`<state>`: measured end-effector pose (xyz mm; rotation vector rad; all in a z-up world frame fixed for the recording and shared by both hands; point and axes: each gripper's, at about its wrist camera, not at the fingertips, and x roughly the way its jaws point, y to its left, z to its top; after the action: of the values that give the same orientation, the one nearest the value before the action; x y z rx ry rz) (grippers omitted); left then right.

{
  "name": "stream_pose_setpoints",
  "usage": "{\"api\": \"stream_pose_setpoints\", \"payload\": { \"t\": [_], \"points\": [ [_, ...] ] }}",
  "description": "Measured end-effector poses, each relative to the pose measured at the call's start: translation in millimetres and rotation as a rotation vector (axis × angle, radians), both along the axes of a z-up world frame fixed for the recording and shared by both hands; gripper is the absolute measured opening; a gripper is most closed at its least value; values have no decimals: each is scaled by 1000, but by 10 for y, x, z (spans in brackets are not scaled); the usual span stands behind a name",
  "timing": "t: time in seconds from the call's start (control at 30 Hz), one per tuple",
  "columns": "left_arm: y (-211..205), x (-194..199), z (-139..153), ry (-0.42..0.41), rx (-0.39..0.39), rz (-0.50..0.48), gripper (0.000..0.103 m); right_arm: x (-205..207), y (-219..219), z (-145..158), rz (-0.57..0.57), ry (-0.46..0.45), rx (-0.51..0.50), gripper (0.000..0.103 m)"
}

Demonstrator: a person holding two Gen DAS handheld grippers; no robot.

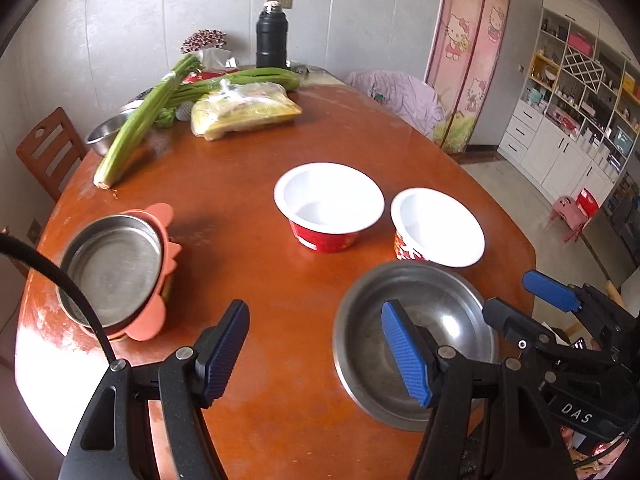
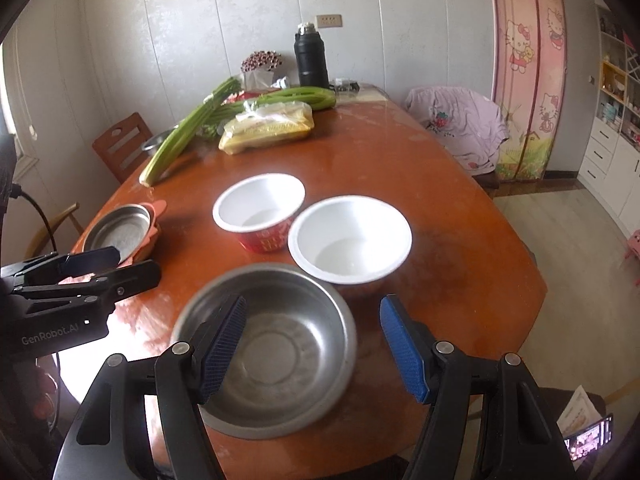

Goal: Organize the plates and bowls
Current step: 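Close the left tool on the rim of the large steel bowl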

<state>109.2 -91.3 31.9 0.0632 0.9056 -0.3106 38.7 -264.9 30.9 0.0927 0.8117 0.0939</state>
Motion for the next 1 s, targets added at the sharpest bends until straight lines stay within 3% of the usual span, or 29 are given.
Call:
{"api": "stream_pose_setpoints", "payload": {
  "t": [0.27, 0.57, 0.8, 1.0],
  "points": [
    [-277, 2, -301, 68, 21, -12, 68, -17, -93, -225, 62, 49, -14, 71],
    [-303, 56, -485, 115, 43, 26, 68, 33, -51, -457, 114, 93, -4, 71],
    [-370, 105, -572, 131, 63, 21, 68, 62, -35, -535, 129, 99, -14, 55],
    [-417, 113, -593, 136, 55, 4, 65, 91, 23, -562, 149, 104, -13, 48]
  ]
}}
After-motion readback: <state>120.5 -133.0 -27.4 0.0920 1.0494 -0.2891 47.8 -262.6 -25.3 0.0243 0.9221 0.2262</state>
